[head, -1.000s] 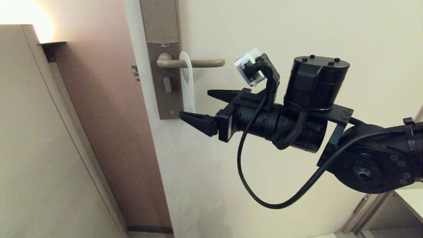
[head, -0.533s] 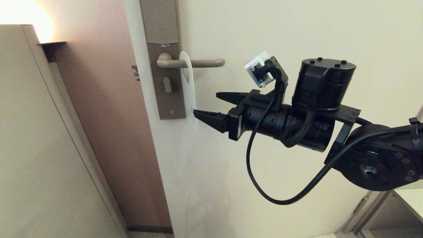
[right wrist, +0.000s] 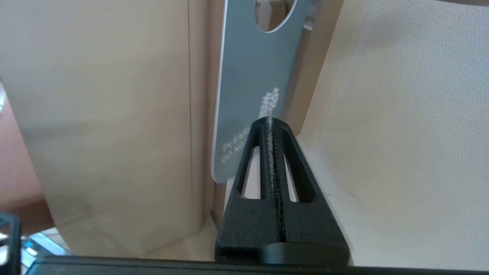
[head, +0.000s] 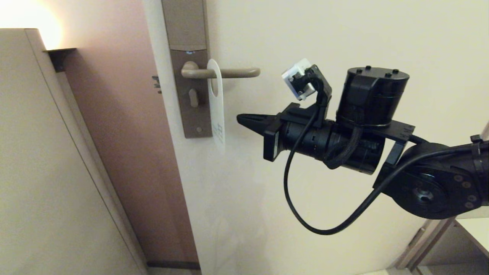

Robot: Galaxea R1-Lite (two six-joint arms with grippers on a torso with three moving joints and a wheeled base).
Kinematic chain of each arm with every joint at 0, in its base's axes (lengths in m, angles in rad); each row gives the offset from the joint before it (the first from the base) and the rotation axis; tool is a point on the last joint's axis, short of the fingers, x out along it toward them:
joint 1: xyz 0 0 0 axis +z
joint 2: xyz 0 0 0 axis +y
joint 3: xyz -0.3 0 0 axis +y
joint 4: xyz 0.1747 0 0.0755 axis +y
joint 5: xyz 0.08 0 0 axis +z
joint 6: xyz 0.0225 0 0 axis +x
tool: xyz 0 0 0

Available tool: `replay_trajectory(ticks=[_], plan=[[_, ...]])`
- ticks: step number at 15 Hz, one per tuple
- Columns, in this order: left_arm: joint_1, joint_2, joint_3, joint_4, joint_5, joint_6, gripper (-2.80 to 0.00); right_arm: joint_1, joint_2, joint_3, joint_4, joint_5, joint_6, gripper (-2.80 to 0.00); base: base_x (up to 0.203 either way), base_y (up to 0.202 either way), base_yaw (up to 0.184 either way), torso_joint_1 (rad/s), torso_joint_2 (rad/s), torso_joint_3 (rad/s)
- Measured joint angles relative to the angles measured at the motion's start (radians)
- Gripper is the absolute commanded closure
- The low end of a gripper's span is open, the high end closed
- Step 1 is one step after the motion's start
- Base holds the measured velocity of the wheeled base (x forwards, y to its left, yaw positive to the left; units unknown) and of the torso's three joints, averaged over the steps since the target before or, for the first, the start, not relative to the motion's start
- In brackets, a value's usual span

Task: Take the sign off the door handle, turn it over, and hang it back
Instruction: Hang the sign back with the other side facing out

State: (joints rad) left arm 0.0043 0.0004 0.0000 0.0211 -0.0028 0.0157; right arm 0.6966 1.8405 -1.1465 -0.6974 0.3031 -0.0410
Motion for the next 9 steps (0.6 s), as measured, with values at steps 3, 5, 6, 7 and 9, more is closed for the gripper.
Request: replay_trajectory(ticks=[3, 5, 6, 7, 9], plan=[[0.000, 0.000, 0.000, 0.000, 0.000, 0.001, 0.00, 0.005, 0.027, -0.048, -0.005, -0.002, -0.006, 0.00, 0.000, 0.000, 0.000, 0.000, 0.00, 0.000], [0.000, 0.000, 0.000, 0.000, 0.000, 0.000, 0.00, 0.007, 0.047, -0.083, -0.005, -0.004, -0.008, 0.00, 0.000, 0.000, 0.000, 0.000, 0.00, 0.000], [0.000, 0.000, 0.000, 0.000, 0.000, 0.000, 0.00, 0.010, 0.056, -0.096, -0.006, -0.004, -0.009, 0.00, 0.000, 0.000, 0.000, 0.000, 0.00, 0.000], [0.000, 0.000, 0.000, 0.000, 0.000, 0.000, 0.00, 0.014, 0.065, -0.109, -0.006, -0.005, -0.012, 0.00, 0.000, 0.000, 0.000, 0.000, 0.00, 0.000], [0.000, 0.000, 0.000, 0.000, 0.000, 0.001, 0.00, 0.031, 0.083, -0.135, -0.005, -0.004, -0.015, 0.00, 0.000, 0.000, 0.000, 0.000, 0.00, 0.000]])
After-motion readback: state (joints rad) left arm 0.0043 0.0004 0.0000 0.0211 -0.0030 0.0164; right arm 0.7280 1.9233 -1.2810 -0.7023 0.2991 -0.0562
